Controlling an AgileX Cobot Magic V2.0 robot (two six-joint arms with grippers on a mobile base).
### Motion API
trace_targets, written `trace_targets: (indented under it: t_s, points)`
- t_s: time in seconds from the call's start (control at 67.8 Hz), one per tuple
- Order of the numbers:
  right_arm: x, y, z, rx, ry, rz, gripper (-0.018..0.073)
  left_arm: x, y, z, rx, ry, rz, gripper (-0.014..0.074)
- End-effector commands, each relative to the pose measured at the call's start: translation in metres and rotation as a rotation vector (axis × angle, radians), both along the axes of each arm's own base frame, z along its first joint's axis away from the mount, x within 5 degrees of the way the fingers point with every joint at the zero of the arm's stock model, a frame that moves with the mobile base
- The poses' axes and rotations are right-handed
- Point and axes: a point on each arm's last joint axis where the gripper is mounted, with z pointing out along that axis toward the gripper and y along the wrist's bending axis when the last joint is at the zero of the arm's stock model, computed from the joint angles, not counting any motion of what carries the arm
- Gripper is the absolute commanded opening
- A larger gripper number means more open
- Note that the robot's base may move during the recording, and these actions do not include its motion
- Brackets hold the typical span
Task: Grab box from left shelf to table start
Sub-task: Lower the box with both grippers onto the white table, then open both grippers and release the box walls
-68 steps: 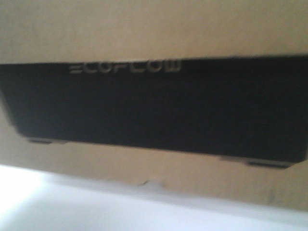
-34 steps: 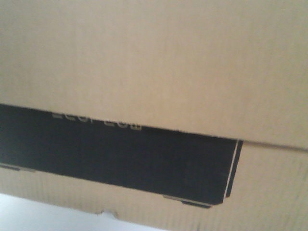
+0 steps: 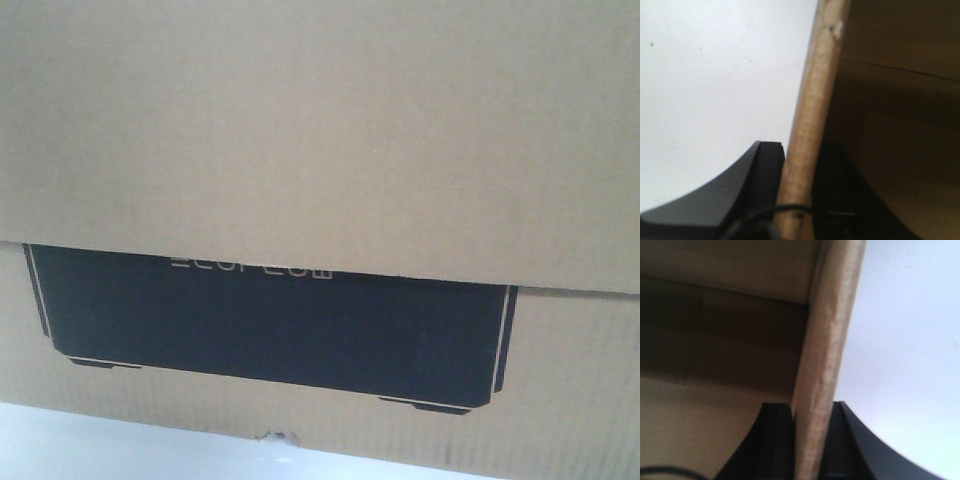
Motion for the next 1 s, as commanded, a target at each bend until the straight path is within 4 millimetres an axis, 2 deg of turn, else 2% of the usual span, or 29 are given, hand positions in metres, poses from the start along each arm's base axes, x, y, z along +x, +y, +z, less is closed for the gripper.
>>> trace_targets:
  t_s: [0.0, 0.103, 0.192, 0.251, 0.339, 0.516, 0.767, 0.885, 0.988]
  points:
    - [0.0, 0.002, 0.016, 0.03, -0.087, 0.008, 0.0065, -0.009, -0.006, 0.025, -0.091, -0.068, -0.042, 0.0075]
    - [-0.001, 0.001, 0.016, 0.024, -0.079, 0.008, 0.0143, -0.009, -0.004, 0.025, -0.09, -0.062, -0.039, 0.0295]
    - [-0.001, 0.001, 0.015, 0.023, -0.073, 0.008, 0.0312, -0.009, -0.004, 0.025, -0.089, -0.055, -0.038, 0.0449]
    - [-0.002, 0.001, 0.016, 0.022, -0.071, 0.003, 0.0456, -0.009, -0.004, 0.024, -0.088, -0.053, -0.038, 0.0504]
    - [-0.003, -0.001, 0.017, 0.011, -0.061, -0.004, 0.0648, -0.011, -0.004, 0.026, -0.088, -0.053, -0.038, 0.0524]
    - [-0.007, -0.004, 0.026, -0.017, -0.061, -0.013, 0.0626, -0.017, -0.001, 0.039, -0.072, -0.08, -0.062, 0.0524]
    - [-0.023, -0.007, 0.071, 0.007, -0.217, -0.015, 0.0626, -0.036, 0.011, 0.079, 0.01, -0.176, -0.077, 0.0519]
    - [-0.044, -0.011, 0.102, 0.016, -0.355, -0.017, 0.0626, -0.054, 0.019, 0.105, 0.027, -0.255, -0.067, 0.051]
    - [-0.071, -0.017, 0.125, 0.014, -0.473, -0.021, 0.0611, -0.081, 0.029, 0.129, 0.023, -0.338, -0.058, 0.0438]
